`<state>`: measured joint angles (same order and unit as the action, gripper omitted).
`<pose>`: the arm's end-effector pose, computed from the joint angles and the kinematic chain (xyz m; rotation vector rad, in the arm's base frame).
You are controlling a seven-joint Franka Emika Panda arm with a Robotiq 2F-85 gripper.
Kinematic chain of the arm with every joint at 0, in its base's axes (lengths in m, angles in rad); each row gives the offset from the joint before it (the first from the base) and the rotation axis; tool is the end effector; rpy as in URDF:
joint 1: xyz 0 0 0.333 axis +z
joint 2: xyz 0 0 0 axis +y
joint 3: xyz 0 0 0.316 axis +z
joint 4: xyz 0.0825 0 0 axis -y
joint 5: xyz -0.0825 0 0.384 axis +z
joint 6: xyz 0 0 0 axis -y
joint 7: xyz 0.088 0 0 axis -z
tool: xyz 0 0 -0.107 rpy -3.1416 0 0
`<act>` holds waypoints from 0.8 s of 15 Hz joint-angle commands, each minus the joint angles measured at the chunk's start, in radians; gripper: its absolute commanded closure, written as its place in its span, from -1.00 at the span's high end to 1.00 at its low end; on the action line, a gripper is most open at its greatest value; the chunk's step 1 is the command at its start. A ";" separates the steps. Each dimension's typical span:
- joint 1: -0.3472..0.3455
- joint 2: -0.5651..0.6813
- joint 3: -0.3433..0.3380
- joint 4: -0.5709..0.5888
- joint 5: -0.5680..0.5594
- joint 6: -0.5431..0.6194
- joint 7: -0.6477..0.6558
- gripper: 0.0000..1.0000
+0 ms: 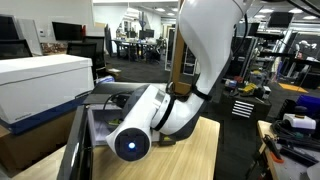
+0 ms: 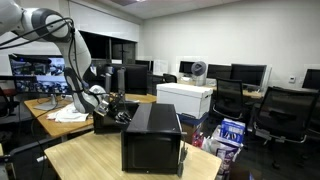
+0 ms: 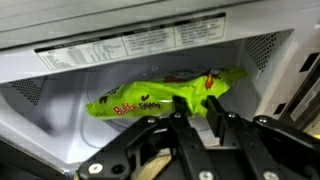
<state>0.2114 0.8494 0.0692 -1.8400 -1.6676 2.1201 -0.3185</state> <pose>0.5834 0.1218 0.0533 1.1584 1.7524 -0.4614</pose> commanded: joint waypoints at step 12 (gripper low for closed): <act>-0.020 -0.128 0.053 -0.133 0.083 -0.016 -0.192 1.00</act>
<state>0.2094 0.7931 0.0968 -1.8933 -1.6148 2.1167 -0.4447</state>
